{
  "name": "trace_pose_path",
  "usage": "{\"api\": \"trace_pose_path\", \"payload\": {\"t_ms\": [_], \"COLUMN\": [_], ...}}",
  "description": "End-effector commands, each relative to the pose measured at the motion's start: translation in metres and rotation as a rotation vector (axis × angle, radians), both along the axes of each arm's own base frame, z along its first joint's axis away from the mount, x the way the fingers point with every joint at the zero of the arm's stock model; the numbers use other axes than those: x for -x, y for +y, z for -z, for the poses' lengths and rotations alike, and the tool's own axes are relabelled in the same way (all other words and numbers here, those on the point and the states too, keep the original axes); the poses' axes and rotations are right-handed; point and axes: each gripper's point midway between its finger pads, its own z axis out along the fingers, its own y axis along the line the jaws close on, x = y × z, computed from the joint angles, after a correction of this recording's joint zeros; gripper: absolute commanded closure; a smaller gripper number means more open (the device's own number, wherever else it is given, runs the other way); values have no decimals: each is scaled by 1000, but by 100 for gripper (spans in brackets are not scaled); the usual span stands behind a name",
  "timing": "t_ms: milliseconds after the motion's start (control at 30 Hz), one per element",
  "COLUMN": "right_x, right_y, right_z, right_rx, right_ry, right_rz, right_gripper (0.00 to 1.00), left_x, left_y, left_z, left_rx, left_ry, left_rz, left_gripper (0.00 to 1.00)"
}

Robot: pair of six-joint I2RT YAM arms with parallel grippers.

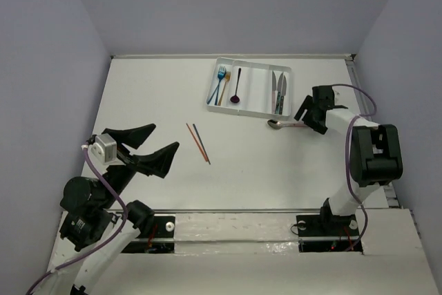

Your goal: Sort the eating utensils into containers

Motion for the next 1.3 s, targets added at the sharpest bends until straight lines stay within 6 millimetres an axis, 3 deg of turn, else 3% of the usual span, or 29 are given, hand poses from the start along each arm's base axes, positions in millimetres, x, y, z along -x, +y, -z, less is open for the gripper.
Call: {"api": "trace_pose_path", "payload": {"t_ms": [0,100,267,300,567,700,767,800,833,933,1067,1100,1167,1200,1267], "right_x": [-14,-9,-6,-6,13,20,24,25,26,35,40,41,40,39,33], "right_y": [-4,-5,-9,-9,-15,-11,-9,-6,-6,9,8,7,7,6,1], "right_z": [-5,3,9,11,18,14,14,12,12,11,10,11,8,5,-19], "right_rx": [8,18,54,60,118,102,90,94,95,129,145,146,162,168,193], "right_ry": [-21,18,77,91,149,136,142,145,150,186,185,187,175,162,96], "right_rz": [21,16,-15,-22,-96,-112,-125,-135,-137,-178,-168,-169,-163,-154,-128], "right_gripper": [19,28,33,41,69,69,61,50,46,44,60,73,86,96,100], "left_x": [7,7,7,6,5,3,3,3,3,2,2,1,1,1,0], "left_y": [0,0,1,1,2,1,1,1,1,2,2,2,2,2,1], "left_z": [-17,-17,-18,-17,-17,-16,-16,-15,-15,-16,-15,-15,-15,-15,-14], "left_rx": [27,25,26,26,24,22,21,20,20,21,20,19,18,18,16], "left_ry": [-62,-62,-61,-59,-59,-51,-51,-50,-50,-51,-50,-49,-48,-48,-45], "left_rz": [22,20,13,14,4,5,3,3,3,-6,-5,-6,-5,-5,-5], "left_gripper": [1,1,1,1,1,1,1,1,1,1,1,1,1,1,1]}}
